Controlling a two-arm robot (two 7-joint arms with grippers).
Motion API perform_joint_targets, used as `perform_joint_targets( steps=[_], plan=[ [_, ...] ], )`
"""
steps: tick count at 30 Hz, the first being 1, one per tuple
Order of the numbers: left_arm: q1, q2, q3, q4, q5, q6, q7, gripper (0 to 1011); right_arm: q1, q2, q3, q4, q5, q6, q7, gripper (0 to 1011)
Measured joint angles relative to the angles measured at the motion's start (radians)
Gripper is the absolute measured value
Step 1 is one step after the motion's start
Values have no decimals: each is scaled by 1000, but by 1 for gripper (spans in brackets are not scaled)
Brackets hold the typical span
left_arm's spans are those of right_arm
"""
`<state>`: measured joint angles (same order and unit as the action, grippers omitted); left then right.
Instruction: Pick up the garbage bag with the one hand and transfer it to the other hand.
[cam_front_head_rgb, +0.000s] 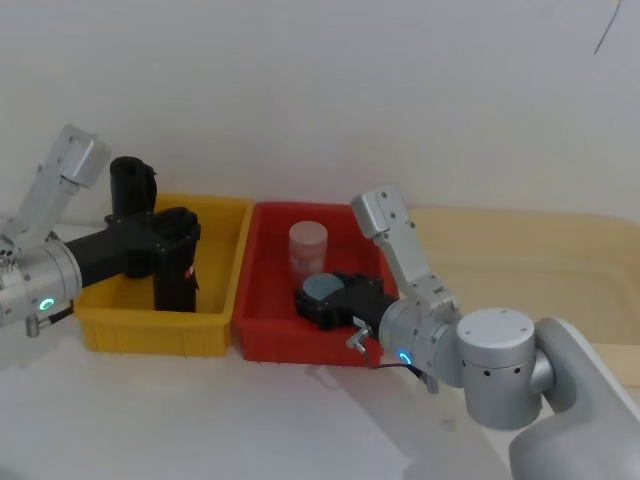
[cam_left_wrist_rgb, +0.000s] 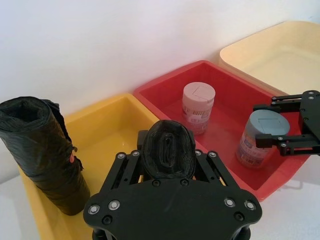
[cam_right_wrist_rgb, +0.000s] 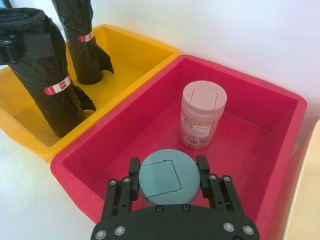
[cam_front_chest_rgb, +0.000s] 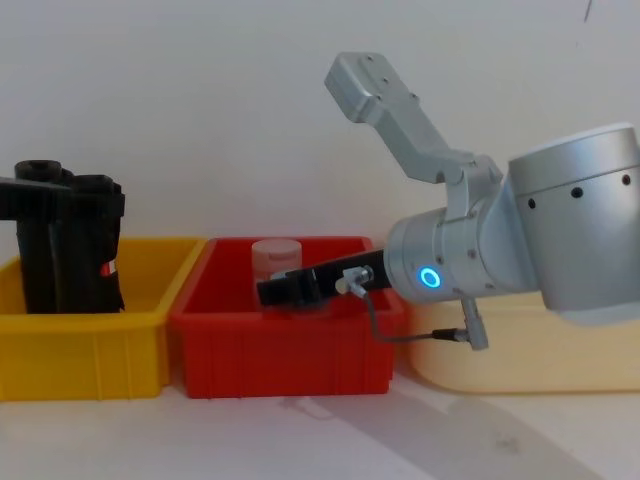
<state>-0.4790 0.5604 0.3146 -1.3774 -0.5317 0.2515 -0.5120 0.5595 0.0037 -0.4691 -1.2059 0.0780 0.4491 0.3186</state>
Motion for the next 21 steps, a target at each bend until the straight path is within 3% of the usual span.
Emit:
perform_joint_targets(
  steps=[21],
  plan=[
    [0, 0, 0, 0, 0, 0, 0, 364, 0, 0, 0, 0, 0, 0, 0, 663]
  ],
)
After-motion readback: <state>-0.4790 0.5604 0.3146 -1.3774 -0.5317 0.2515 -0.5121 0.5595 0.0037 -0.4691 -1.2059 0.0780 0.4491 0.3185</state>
